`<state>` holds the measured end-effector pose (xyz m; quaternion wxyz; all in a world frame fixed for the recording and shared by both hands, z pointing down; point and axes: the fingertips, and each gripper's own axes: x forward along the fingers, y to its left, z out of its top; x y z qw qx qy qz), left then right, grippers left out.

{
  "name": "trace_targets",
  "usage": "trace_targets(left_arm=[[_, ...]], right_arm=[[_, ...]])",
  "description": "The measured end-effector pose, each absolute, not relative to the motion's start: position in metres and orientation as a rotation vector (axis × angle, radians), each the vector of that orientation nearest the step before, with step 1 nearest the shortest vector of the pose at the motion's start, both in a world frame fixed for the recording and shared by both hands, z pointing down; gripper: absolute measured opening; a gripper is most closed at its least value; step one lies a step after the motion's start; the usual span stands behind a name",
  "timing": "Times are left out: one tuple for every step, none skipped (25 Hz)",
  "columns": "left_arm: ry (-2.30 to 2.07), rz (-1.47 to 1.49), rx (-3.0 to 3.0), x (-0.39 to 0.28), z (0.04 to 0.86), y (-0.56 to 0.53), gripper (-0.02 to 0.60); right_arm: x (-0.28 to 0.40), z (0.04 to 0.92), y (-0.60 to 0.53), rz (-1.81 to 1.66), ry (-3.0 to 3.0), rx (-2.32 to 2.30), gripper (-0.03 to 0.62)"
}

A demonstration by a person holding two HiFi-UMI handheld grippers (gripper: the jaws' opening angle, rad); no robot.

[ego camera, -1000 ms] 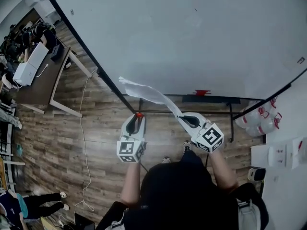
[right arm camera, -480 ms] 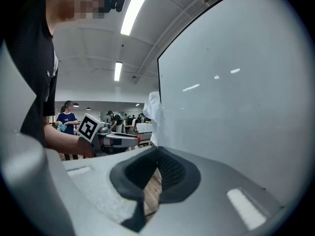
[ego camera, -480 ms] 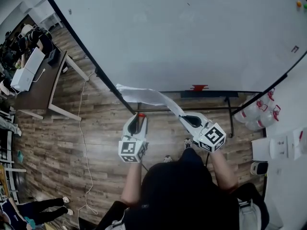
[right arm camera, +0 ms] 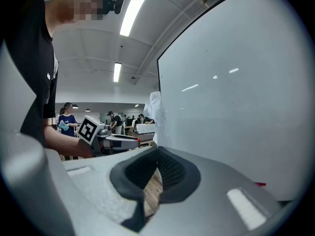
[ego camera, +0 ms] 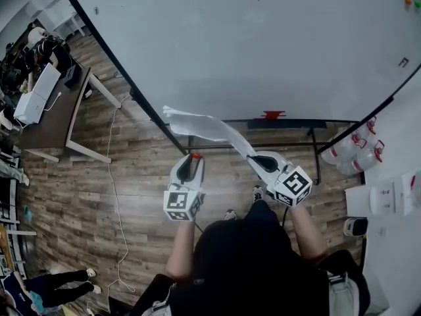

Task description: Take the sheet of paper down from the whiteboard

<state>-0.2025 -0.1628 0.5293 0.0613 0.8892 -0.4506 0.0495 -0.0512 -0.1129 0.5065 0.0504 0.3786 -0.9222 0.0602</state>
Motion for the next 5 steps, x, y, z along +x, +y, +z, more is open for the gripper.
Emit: trace_targets(left_arm=[[-1.360, 0.151, 2.692, -0.2018, 0.5295, -0.1623, 0.129], [-1.358, 0.152, 2.693, -0.2013, 0.5300, -0.1618, 0.129], [-1.357, 0.153, 2.694, -0.2011, 0.5305, -0.1614, 0.129], [-1.356, 0.154, 2.695, -0.2010, 0.5311, -0.1610, 0.129], [-1.355, 0.155, 2.695, -0.2009, 0.5317, -0.1605, 0.129]], right_arm=[[-0.0506, 0.5058, -0.1126, 0.196, -2.818, 1.156, 0.003], [-0.0501, 0.5050, -0.1125, 0.206, -2.827, 1.160, 0.003], [-0.0496, 0.5045, -0.1124, 0.213, -2.833, 1.163, 0.003], [-0.0493, 0.5040, -0.1123, 0.217, -2.837, 1.165, 0.003], [-0.0490, 0.5036, -0.1121, 0.220, -2.841, 1.167, 0.003]])
